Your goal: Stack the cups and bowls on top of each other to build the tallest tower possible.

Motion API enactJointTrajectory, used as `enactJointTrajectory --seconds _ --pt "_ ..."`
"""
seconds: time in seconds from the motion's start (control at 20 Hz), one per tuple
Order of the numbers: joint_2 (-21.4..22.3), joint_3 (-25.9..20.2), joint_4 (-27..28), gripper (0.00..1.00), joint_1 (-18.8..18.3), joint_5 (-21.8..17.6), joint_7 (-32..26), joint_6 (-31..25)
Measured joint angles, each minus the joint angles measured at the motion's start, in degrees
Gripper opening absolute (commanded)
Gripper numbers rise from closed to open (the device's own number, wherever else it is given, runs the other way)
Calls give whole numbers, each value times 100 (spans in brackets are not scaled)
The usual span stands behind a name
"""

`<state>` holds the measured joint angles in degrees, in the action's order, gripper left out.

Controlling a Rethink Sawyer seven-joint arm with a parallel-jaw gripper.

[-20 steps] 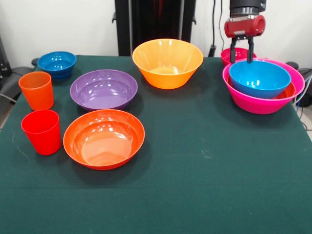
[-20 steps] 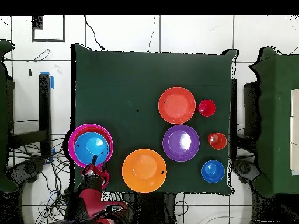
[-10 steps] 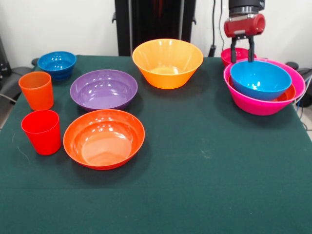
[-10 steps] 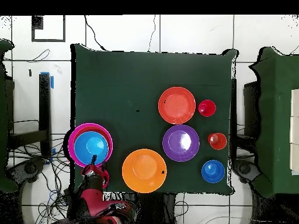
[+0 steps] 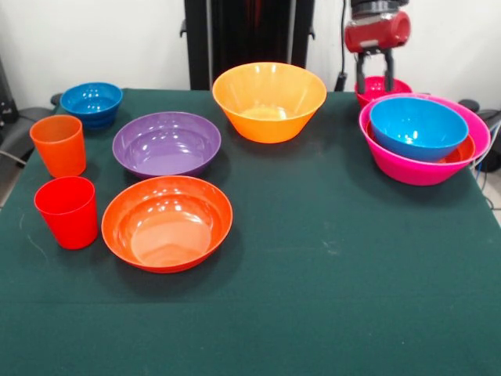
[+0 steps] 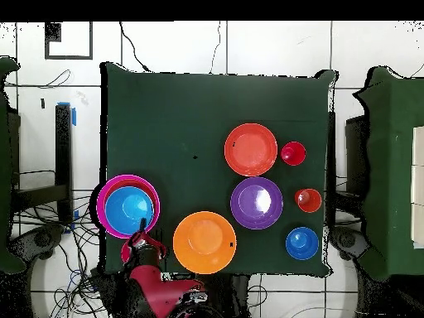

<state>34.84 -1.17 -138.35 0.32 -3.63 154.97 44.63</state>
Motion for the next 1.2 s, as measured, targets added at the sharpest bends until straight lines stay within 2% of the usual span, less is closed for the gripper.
enactJointTrajectory --seconds 0.35,0.4,0.5,0.6,0.85,1.2 --pt "963 177 -2 100 -1076 -1093 0 -1396" --pt "1234 190 -3 100 -1362 -1406 0 -1780" --pt "1328 196 -5 100 -1462 -1525 0 -1913" --pt "1574 219 -5 100 -1728 -1906 0 -2231" --pt "1748 341 26 100 -2004 -2555 0 -2371" --pt "1692 449 127 100 -2042 -2768 0 -2372"
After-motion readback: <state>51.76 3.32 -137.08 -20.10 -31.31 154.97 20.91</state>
